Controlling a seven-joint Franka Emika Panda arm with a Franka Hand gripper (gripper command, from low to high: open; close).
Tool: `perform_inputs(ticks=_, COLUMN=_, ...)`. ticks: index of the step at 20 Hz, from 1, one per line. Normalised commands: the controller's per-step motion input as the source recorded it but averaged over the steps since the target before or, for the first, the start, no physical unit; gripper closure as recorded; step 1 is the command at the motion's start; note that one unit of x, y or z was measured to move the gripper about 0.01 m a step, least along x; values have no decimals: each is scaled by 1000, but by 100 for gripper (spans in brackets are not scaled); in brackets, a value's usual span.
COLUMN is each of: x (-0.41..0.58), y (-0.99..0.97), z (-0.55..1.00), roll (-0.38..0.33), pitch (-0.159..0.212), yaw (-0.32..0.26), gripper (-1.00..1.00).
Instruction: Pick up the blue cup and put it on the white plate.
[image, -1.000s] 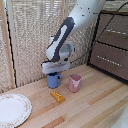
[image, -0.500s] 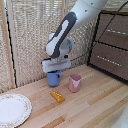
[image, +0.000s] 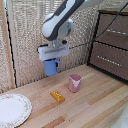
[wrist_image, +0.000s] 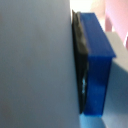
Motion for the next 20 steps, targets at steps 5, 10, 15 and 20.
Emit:
perform_inputs(ticks=5, x=-18, y=925, z=369, roll=0, pitch=0, yaw=-1, gripper=100)
perform_inputs(ticks=10, x=14, y=973, z=86, roll=-7, pitch=-10, yaw=0, gripper=100)
perform_inputs(ticks=15, x=109, y=987, z=-75, roll=-16, pitch=-18, yaw=0, gripper=100)
perform_inputs(ticks=20, x=167, y=965, z=-281, roll=-37, pitch=-36, yaw=0, gripper=100)
